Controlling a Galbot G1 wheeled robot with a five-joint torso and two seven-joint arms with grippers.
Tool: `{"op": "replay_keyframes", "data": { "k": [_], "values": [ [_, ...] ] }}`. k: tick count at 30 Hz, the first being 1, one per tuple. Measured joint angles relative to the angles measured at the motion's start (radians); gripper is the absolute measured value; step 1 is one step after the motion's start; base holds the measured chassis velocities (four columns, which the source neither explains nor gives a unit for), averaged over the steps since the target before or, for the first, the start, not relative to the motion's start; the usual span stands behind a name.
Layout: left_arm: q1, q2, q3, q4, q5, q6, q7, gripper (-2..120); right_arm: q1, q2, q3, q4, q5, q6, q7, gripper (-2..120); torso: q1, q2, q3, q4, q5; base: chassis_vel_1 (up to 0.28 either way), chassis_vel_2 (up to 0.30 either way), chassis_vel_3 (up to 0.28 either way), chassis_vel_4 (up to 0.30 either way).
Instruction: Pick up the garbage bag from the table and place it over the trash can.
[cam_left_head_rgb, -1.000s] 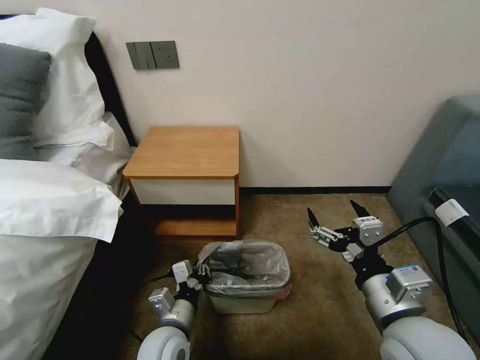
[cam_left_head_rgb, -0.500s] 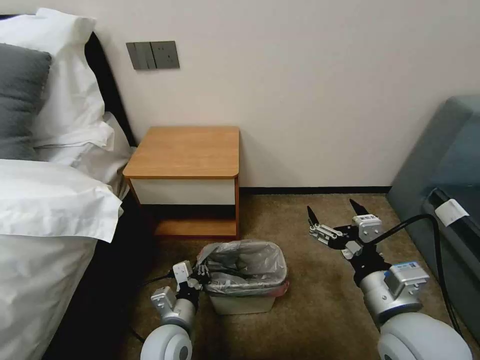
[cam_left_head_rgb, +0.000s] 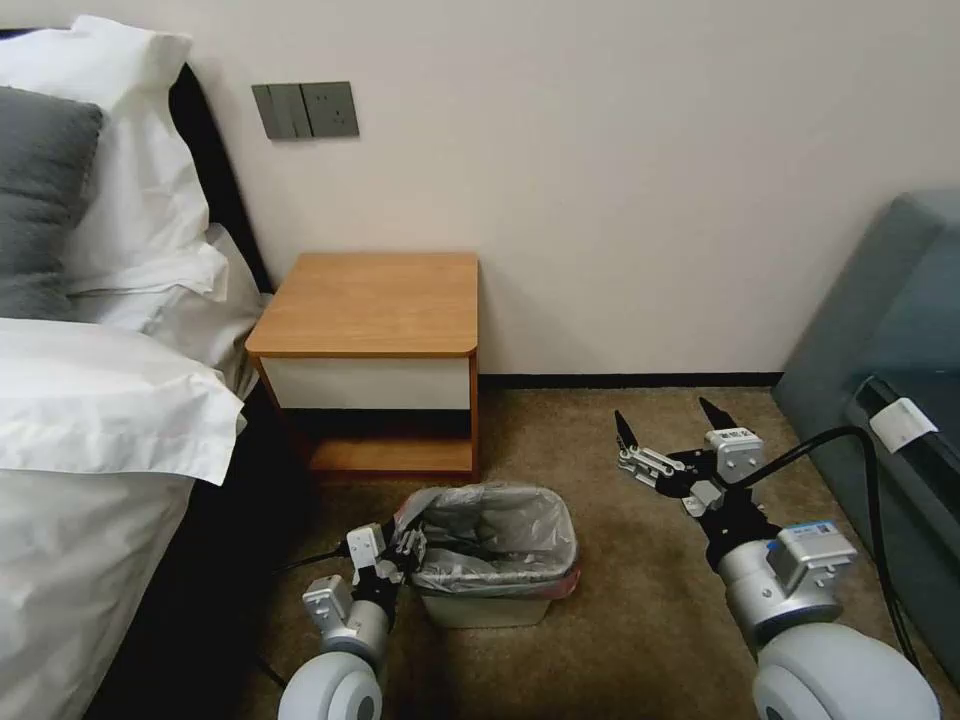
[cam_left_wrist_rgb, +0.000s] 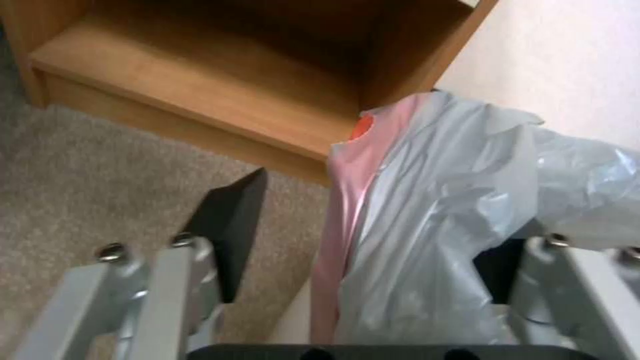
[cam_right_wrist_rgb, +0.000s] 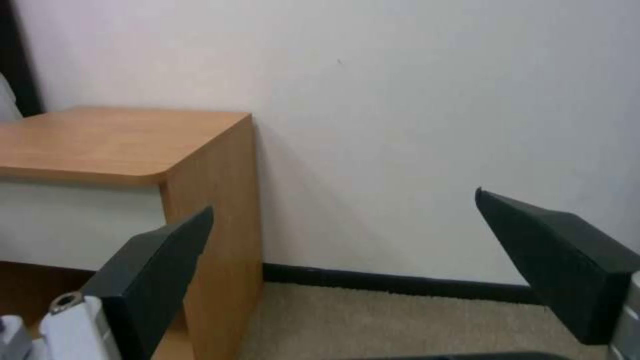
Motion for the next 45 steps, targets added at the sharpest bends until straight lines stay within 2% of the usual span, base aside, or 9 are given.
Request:
{"op": "replay_keyframes", "data": {
  "k": [8,18,23,28,32,35,39,42,45],
  "values": [
    [0.024,0.005,-0.022,-0.009,0.048,-0.018,0.063,97,0.009,0.003,-0.012,-0.004,0.005,0.002,0.006,100,0.0,0.0,0.0,0.0,0.0002,0.0,0.0,0.0,0.0],
    [0.053,0.011,-0.071,-0.028,0.064,-0.109,0.164,100,0.004,0.013,-0.015,-0.002,0.004,0.003,0.008,100,0.0,0.0,0.0,0.0,0.0001,0.0,0.0,0.0,0.0],
    [0.085,0.023,-0.15,-0.067,0.039,-0.151,0.24,100,-0.006,0.023,-0.02,-0.002,-0.008,0.008,0.008,100,0.0,0.0,0.0,0.0001,0.0001,0.0,0.0,0.0,0.0],
    [0.111,0.02,-0.21,-0.129,0.034,-0.181,0.24,100,-0.023,0.031,-0.02,-0.006,-0.032,0.034,0.004,100,0.0,0.0,0.0,0.0002,0.0,0.0,0.0,0.0,0.0],
    [0.143,0.012,-0.254,-0.22,0.067,-0.212,0.242,100,-0.062,0.057,-0.01,-0.026,-0.084,0.114,-0.011,100,0.0,0.0,0.0,0.0,-0.0001,0.0,0.0,0.0,0.0],
    [0.183,-0.003,-0.384,-0.317,0.129,-0.226,0.298,100,-0.114,0.108,0.006,-0.06,-0.131,0.247,-0.022,100,0.0,0.0,0.0,0.0001,0.0003,0.0,0.0,0.0,0.0],
    [0.204,-0.012,-0.446,-0.348,0.159,-0.251,0.321,100,-0.148,0.139,0.023,-0.068,-0.136,0.299,-0.046,100,0.0,0.0,0.0,0.0,0.0001,0.0,0.0,0.0,0.0],
    [0.266,-0.035,-0.534,-0.402,0.172,-0.285,0.345,100,-0.214,0.205,0.075,-0.078,-0.146,0.381,-0.133,100,0.0,0.0,0.0,0.0002,0.0,0.0,0.0,0.0,0.0],
    [0.307,-0.048,-0.551,-0.417,0.182,-0.315,0.35,100,-0.249,0.235,0.098,-0.08,-0.154,0.424,-0.16,100,0.0,0.0,0.0,0.0001,0.0002,0.0,0.0,0.0,0.0]
  ]
}}
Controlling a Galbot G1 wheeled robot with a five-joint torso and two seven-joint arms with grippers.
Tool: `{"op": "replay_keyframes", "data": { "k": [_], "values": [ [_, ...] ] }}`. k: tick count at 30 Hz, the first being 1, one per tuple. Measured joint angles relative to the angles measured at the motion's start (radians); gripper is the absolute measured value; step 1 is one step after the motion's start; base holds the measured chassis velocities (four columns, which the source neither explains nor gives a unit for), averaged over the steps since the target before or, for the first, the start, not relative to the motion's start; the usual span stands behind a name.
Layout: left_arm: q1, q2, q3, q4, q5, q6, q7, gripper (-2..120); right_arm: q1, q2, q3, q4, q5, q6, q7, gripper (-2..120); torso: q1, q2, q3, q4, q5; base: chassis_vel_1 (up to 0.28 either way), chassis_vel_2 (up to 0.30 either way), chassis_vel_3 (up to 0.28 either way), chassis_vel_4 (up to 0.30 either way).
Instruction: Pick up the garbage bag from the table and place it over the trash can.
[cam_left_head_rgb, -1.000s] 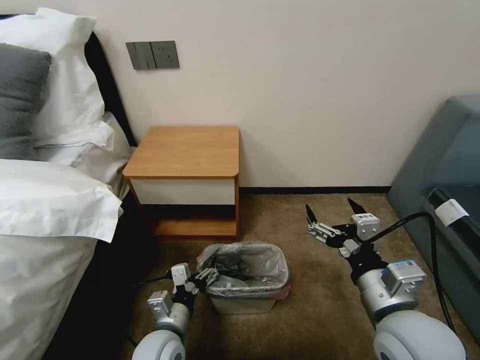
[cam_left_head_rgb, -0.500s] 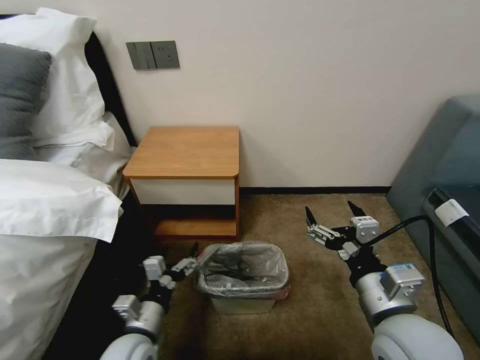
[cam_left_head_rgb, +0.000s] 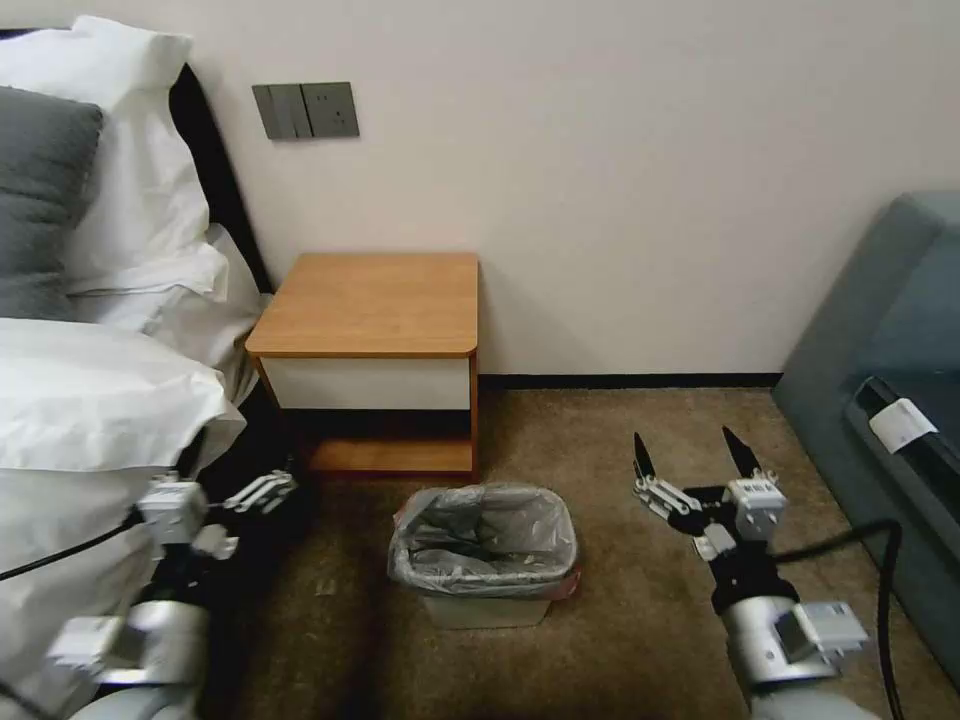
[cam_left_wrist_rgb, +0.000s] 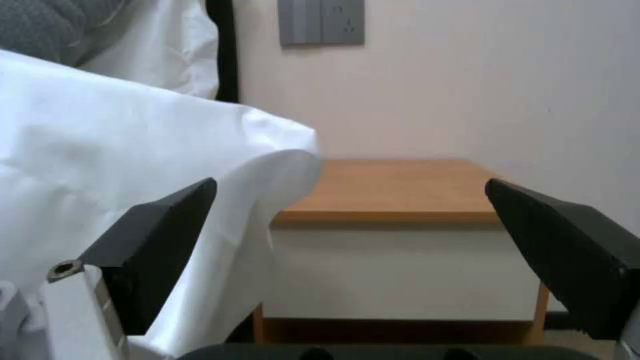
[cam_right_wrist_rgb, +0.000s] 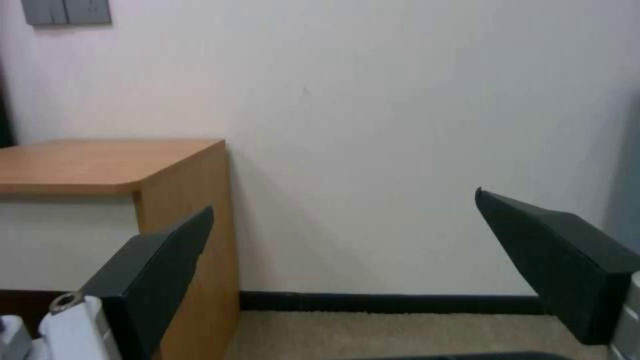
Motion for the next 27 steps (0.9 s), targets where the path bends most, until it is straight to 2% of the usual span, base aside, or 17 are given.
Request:
{"op": "replay_keyframes", "data": {
  "k": [4,7,8,12,15,20,27],
  "values": [
    [0.068,-0.017,0.013,-0.009,0.013,-0.035,0.001,100,-0.054,0.038,0.018,0.001,-0.002,0.053,-0.044,100,0.0,0.0,0.0,-0.0001,0.0002,0.0,0.0,0.0,0.0],
    [0.174,-0.025,0.057,0.012,0.073,-0.097,-0.006,100,-0.108,0.067,0.009,0.0,-0.009,0.115,-0.059,100,0.0,0.0,0.0,0.0001,-0.0001,0.0,0.0,0.0,0.0],
    [0.174,-0.025,0.057,0.012,0.073,-0.097,-0.006,100,-0.108,0.067,0.009,0.0,-0.009,0.115,-0.059,100,0.0,0.0,0.0,0.0001,-0.0001,0.0,0.0,0.0,0.0],
    [0.27,-0.031,0.077,0.042,0.126,-0.19,-0.041,100,-0.175,0.079,0.011,-0.005,0.001,0.188,-0.065,100,0.0,0.0,0.0,0.0,-0.0002,0.0,0.0,0.0,0.0],
    [0.295,-0.032,0.079,0.043,0.129,-0.223,-0.058,100,-0.204,0.079,0.02,-0.017,0.013,0.226,-0.07,100,0.0,0.0,0.0,0.0,0.0,0.0,0.0,0.0,0.0],
    [0.307,-0.031,0.084,0.043,0.132,-0.241,-0.085,100,-0.243,0.082,0.031,-0.037,0.029,0.271,-0.071,100,0.0,0.0,0.0,-0.0001,0.0,0.0,0.0,0.0,0.0],
    [0.306,-0.032,0.085,0.043,0.133,-0.242,-0.089,100,-0.248,0.081,0.033,-0.039,0.03,0.274,-0.069,100,0.0,0.0,0.0,-0.0001,0.0,0.0,0.0,0.0,0.0]
  ]
}}
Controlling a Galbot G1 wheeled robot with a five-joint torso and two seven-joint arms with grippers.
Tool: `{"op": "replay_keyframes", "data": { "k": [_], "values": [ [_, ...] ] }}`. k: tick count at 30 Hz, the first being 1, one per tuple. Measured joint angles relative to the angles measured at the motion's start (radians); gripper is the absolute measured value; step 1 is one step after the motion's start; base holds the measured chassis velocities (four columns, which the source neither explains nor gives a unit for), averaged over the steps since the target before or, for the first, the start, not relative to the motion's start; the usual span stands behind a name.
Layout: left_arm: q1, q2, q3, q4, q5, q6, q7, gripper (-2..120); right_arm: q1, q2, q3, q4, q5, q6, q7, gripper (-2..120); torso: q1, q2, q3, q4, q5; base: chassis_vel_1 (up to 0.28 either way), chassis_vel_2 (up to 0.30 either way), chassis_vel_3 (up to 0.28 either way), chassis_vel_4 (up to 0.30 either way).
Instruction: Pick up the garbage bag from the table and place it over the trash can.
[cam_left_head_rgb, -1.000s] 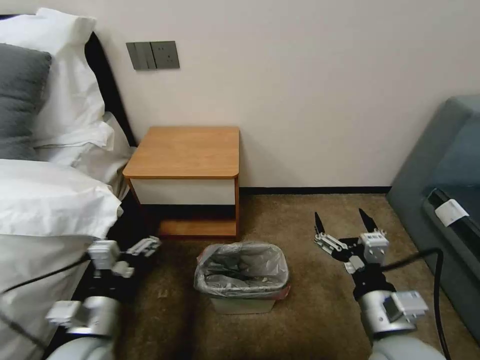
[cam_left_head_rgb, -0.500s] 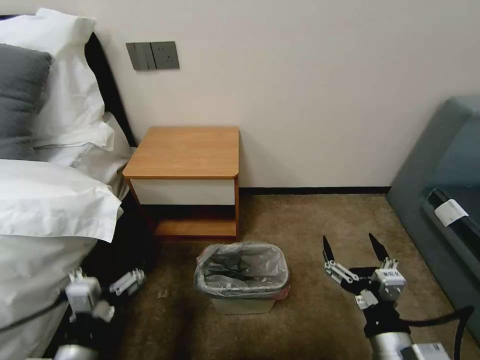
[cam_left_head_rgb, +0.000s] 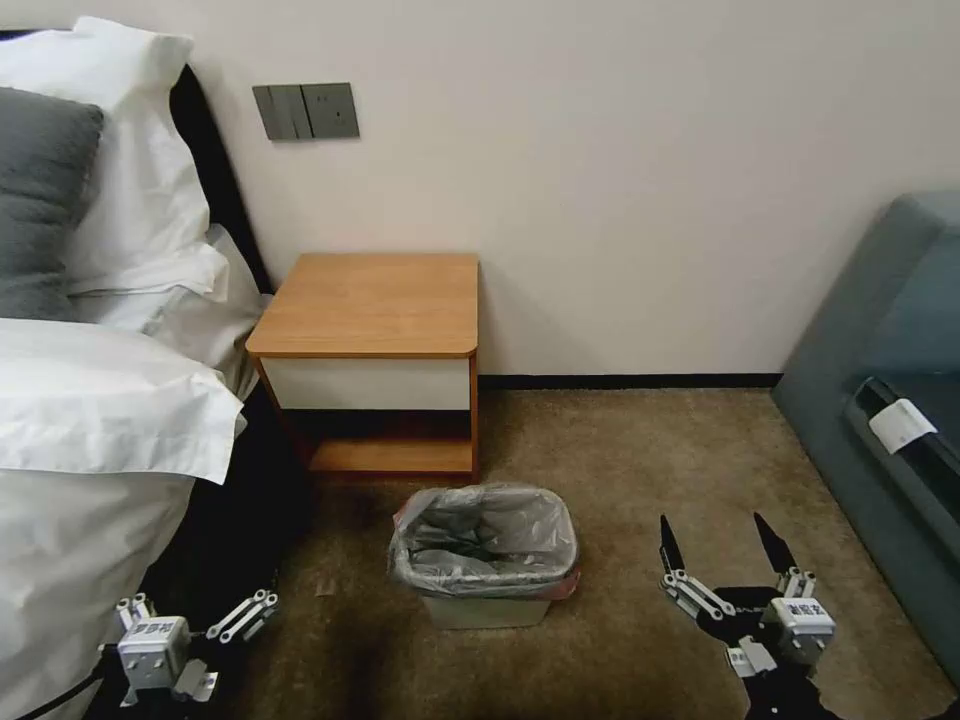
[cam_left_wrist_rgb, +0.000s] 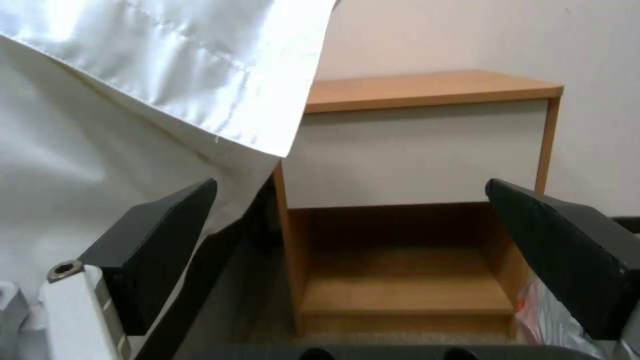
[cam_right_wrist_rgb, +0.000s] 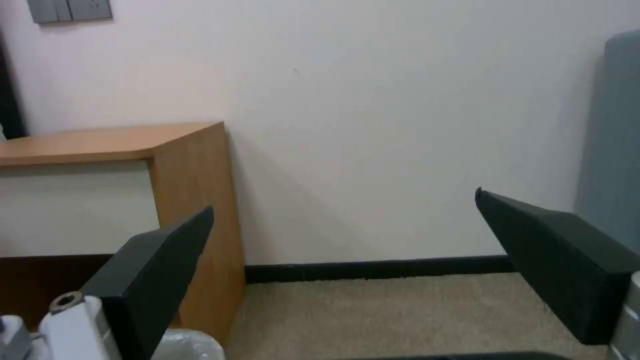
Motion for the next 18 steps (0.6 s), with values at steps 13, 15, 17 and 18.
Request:
{"op": "replay_keyframes", "data": {
  "k": [13,15,17,18],
  "values": [
    [-0.003,0.0,0.0,0.0,0.0,0.003,0.0,100,0.003,-0.001,0.0,0.0,0.001,-0.004,0.002,100,0.0,0.0,0.0,0.0,0.0,0.0,0.0,0.0,0.0],
    [-0.004,0.001,0.0,0.0,0.0,0.004,0.0,100,0.003,-0.001,0.0,0.0,0.001,-0.004,0.002,100,0.0,0.0,0.0,0.0,0.0,0.0,0.0,0.0,0.0],
    [-0.004,0.001,0.0,0.0,-0.001,0.004,0.0,100,0.004,-0.001,-0.001,0.0,0.001,-0.005,0.002,100,0.0,0.0,0.0,0.0,0.0,0.0,0.0,0.0,0.0],
    [-0.004,0.001,0.0,0.0,-0.001,0.004,0.0,100,0.004,-0.001,-0.001,0.0,0.001,-0.005,0.002,100,0.0,0.0,0.0,0.0,0.0,0.0,0.0,0.0,0.0]
  ]
}}
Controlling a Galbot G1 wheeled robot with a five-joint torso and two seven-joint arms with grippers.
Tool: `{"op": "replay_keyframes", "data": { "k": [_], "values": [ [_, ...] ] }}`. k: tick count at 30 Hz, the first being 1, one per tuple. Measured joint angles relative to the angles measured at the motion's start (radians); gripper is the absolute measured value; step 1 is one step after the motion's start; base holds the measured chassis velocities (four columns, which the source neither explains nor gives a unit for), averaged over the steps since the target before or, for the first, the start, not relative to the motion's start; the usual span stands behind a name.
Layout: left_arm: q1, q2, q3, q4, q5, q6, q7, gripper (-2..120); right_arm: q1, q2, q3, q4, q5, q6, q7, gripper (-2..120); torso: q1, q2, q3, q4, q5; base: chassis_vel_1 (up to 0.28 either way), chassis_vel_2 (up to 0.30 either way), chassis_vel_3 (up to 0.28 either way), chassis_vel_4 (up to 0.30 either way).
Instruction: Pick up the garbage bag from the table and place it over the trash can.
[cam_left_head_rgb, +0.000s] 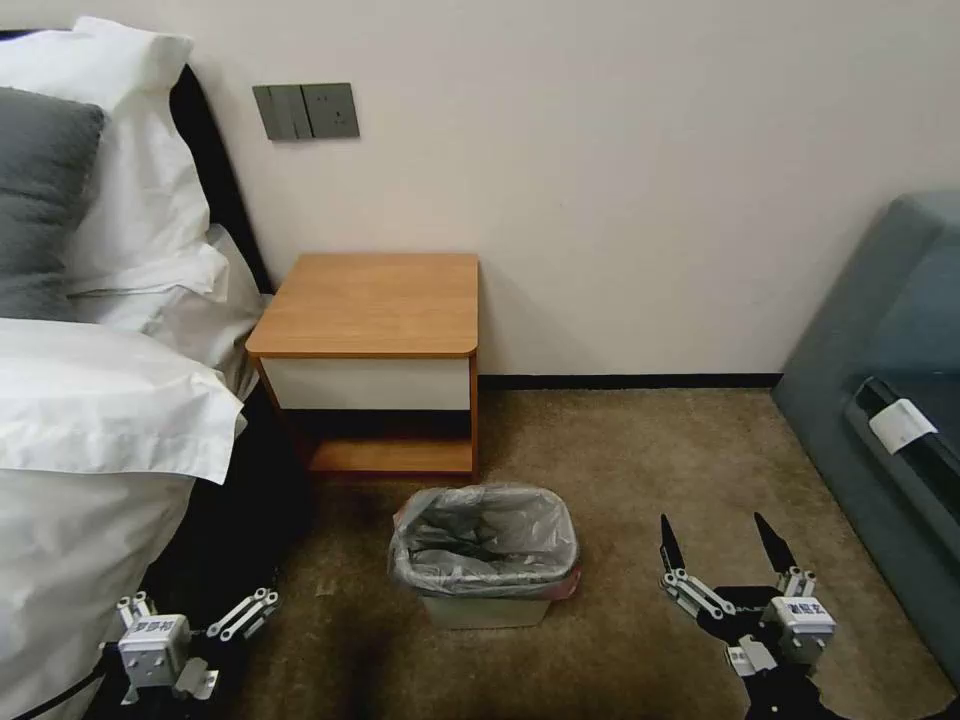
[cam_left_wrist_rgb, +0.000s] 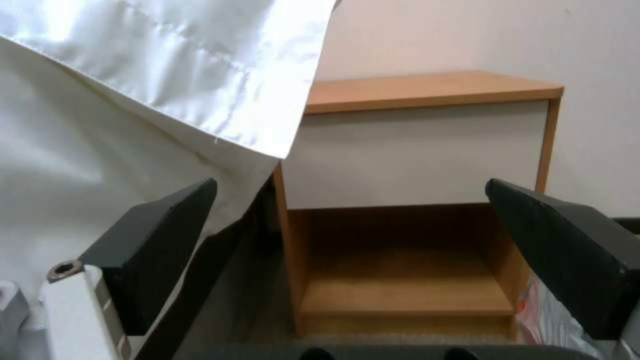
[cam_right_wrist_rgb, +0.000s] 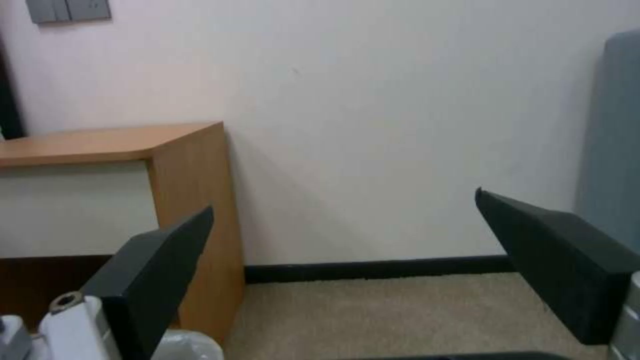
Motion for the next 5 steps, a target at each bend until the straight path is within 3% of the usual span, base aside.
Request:
{"op": "replay_keyframes", "data": {
  "k": [5],
  "values": [
    [0.0,0.0,0.0,0.0,0.0,0.0,0.0,100,0.0,0.0,0.0,0.0,0.0,-0.001,0.0,100,0.0,0.0,0.0,0.0,0.0,0.0,0.0,0.0,0.0]
  ]
}}
